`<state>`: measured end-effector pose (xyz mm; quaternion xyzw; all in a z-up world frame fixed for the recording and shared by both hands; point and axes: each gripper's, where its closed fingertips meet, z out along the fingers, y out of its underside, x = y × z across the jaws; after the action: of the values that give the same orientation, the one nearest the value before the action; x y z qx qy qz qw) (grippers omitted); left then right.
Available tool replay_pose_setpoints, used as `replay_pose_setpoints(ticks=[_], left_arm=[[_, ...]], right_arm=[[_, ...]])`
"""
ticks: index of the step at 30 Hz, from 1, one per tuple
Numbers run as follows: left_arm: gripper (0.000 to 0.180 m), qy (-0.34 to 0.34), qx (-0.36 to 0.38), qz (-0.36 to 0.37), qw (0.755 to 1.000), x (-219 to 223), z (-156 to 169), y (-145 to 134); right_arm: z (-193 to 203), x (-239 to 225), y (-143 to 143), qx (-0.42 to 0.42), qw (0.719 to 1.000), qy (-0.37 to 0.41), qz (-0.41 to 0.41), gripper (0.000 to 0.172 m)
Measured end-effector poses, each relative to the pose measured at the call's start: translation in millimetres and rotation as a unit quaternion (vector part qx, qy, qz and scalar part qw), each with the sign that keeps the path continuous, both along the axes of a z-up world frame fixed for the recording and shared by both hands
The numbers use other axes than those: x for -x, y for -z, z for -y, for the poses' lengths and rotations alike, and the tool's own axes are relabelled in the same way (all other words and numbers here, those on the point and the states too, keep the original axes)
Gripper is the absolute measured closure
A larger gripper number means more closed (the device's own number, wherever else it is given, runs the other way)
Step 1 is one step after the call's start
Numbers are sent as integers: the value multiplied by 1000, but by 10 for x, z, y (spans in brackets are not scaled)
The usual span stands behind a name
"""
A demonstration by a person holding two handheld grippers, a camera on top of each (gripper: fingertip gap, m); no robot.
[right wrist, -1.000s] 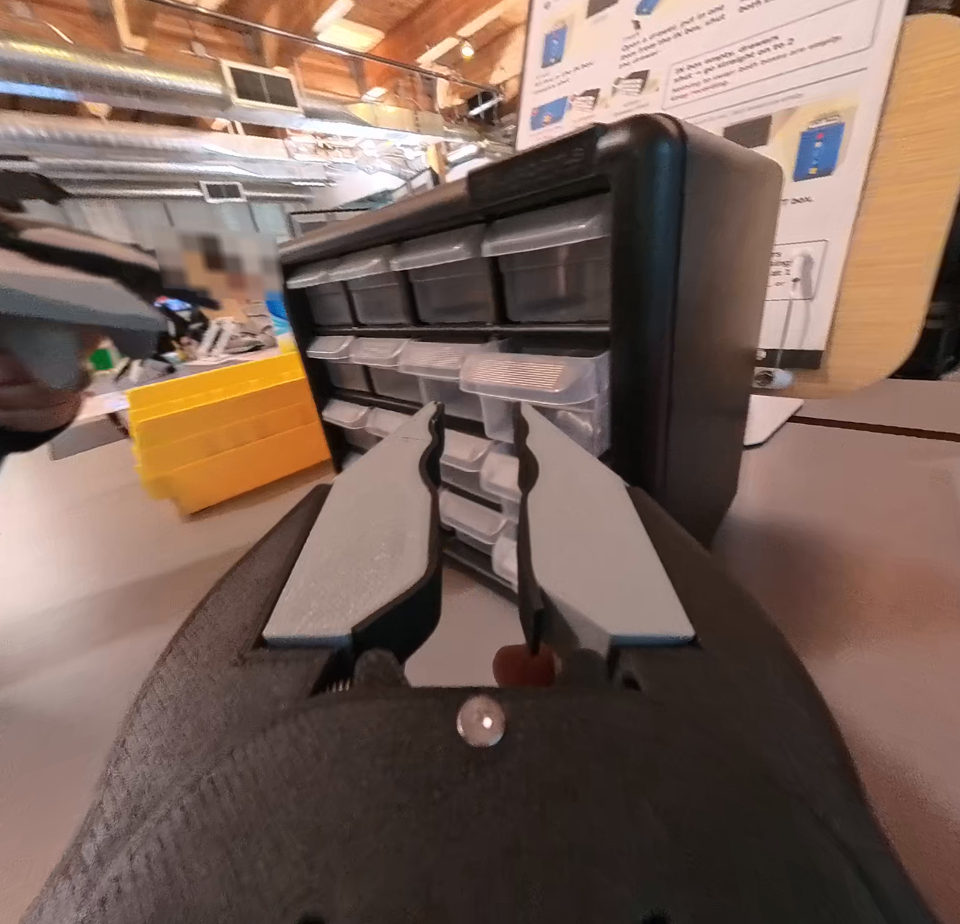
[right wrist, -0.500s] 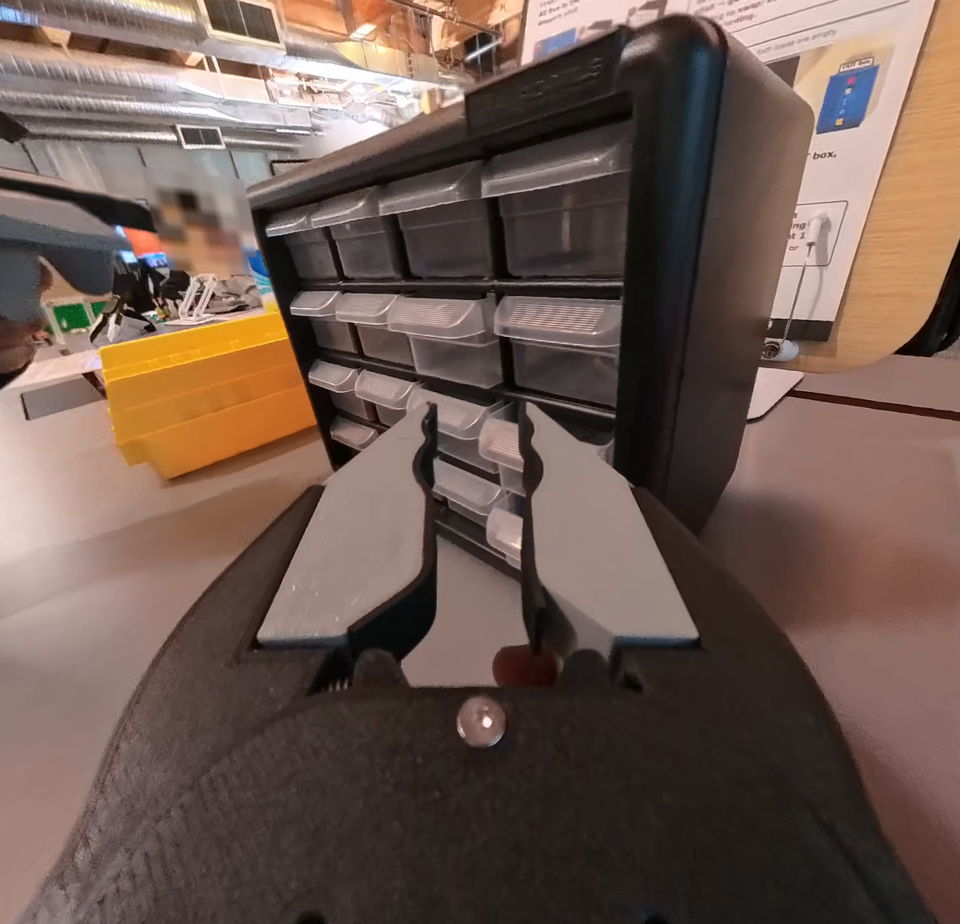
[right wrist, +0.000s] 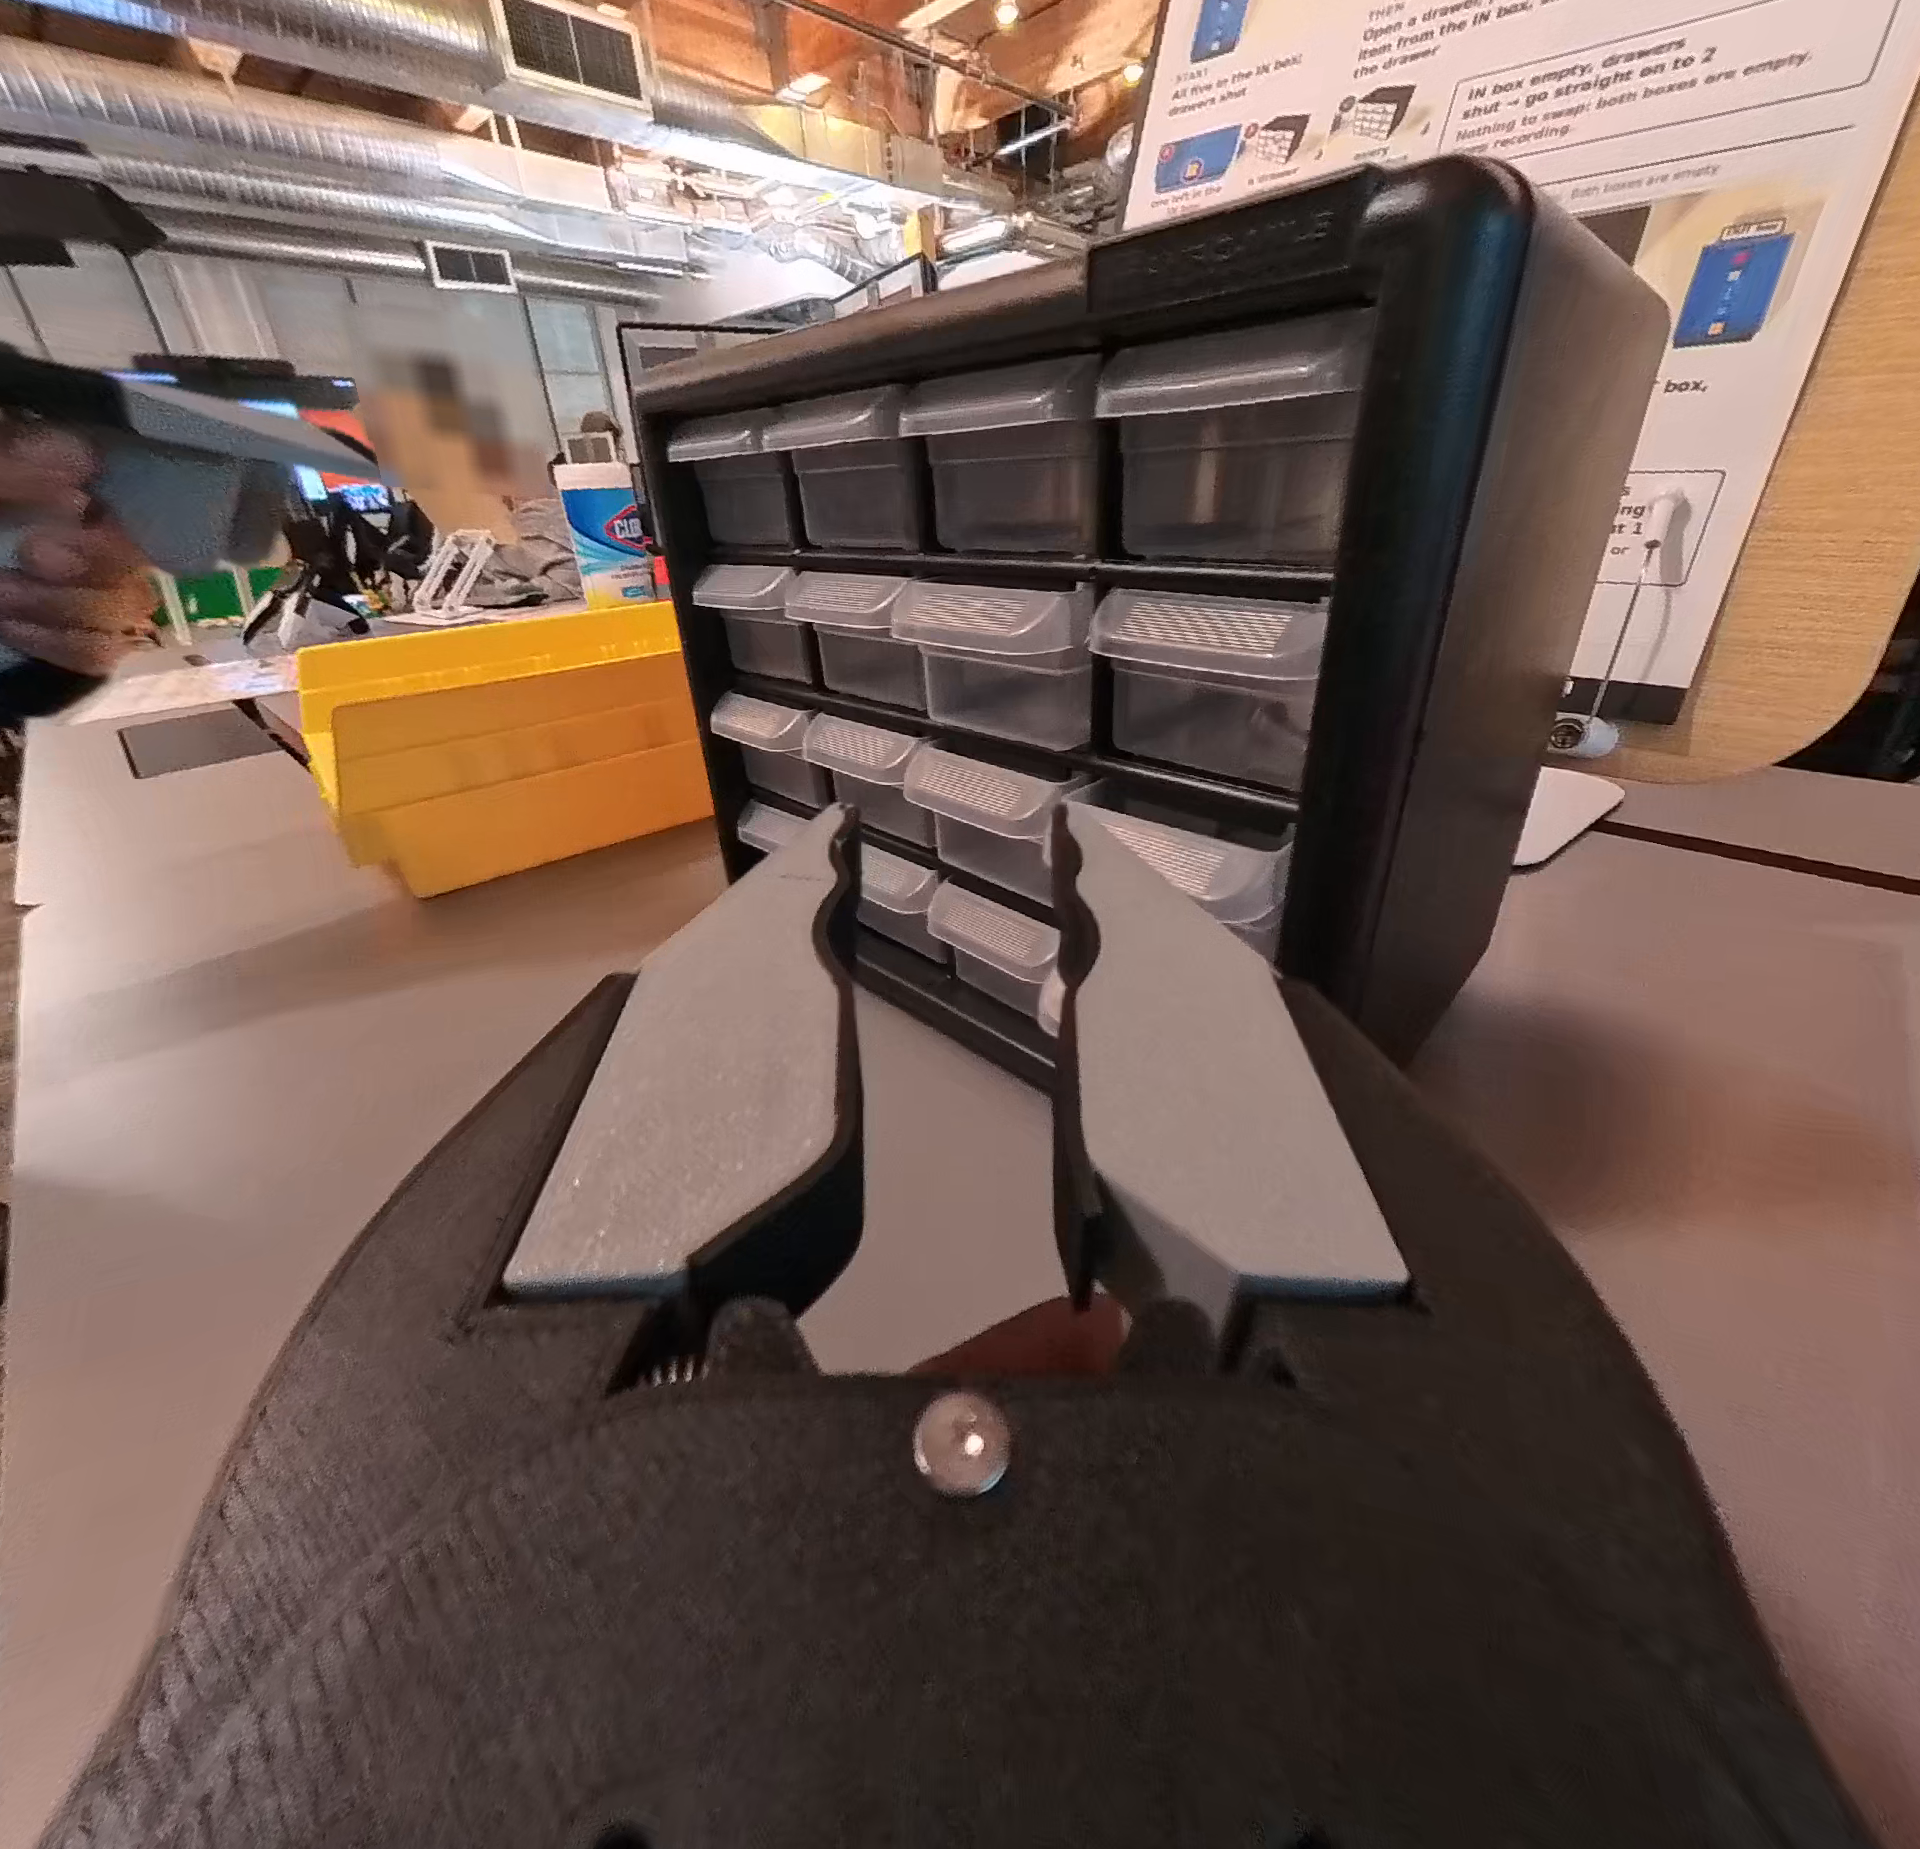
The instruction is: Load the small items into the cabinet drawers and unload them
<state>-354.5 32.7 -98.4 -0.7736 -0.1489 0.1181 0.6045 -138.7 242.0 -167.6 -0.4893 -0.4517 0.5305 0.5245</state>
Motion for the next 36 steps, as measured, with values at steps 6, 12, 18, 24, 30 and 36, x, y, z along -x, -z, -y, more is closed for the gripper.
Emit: replay_pose_setpoints(ticks=[6,12,18,24,30,36], left_arm=[[122,19,0,33,999,-176,-136,196],[118,17,24,25,999,-355,-434,450],[111,-18,25,32,999,-237,-640,678],[109,-18,27,35,999,-214,-777,867],[107,6,69,51,996,-286,-927,1197],[107,1,103,64,993,-232,-959,1486]], right_arm=[[154,3,23,-15,999,-26,11,135],[156,-4,108,-33,998,-11,44,129],[49,-6,205,-8,997,2,80,137],[-111,-40,265,-23,993,51,106,136],[-162,-62,291,-79,985,90,124,136],[-250,-90,284,-75,984,106,122,138]])
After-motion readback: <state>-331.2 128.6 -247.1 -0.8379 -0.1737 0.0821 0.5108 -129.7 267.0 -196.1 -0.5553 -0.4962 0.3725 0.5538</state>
